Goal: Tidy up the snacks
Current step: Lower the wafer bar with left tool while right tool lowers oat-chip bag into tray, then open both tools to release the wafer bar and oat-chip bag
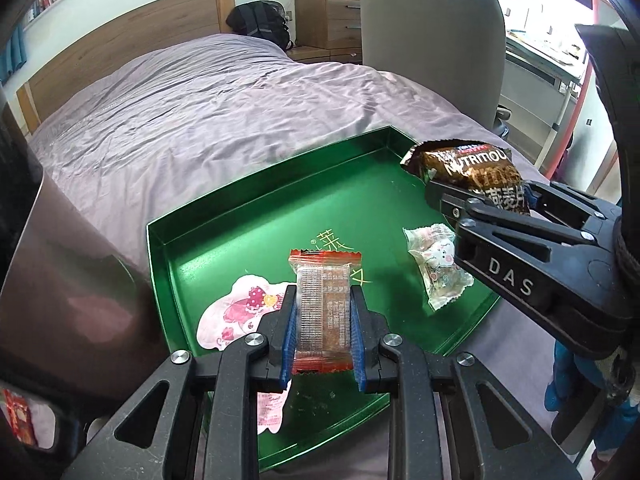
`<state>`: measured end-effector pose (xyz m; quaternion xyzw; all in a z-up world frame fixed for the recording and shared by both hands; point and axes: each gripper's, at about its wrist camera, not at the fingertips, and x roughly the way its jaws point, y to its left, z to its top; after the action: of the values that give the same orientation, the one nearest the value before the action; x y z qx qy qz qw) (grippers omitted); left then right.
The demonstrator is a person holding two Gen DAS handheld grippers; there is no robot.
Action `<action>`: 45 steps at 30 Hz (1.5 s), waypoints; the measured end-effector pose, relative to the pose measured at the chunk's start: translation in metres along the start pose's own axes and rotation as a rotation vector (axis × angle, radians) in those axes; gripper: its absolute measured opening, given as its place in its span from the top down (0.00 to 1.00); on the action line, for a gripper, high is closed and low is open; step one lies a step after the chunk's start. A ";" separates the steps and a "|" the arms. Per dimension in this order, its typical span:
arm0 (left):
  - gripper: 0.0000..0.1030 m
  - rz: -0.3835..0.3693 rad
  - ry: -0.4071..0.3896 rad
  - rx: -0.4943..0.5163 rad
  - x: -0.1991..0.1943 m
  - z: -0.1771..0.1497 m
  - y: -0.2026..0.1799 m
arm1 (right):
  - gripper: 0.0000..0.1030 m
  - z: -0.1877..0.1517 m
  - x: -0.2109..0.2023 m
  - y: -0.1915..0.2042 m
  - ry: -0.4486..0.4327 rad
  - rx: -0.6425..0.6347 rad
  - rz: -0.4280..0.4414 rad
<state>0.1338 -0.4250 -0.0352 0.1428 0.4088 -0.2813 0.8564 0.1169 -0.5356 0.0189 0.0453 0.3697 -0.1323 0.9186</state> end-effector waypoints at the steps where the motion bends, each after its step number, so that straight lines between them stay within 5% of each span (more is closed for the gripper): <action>1: 0.81 0.001 -0.001 0.001 0.004 0.001 -0.001 | 0.01 0.002 0.006 -0.001 -0.004 0.004 -0.002; 14: 0.81 0.010 -0.052 -0.083 0.035 -0.008 -0.022 | 0.00 -0.006 0.055 -0.010 -0.035 0.011 -0.062; 45: 0.80 0.021 -0.060 -0.106 0.046 -0.018 -0.028 | 0.00 -0.019 0.071 -0.015 0.017 0.024 -0.075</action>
<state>0.1293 -0.4554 -0.0825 0.0931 0.3956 -0.2542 0.8776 0.1494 -0.5612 -0.0441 0.0437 0.3774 -0.1708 0.9091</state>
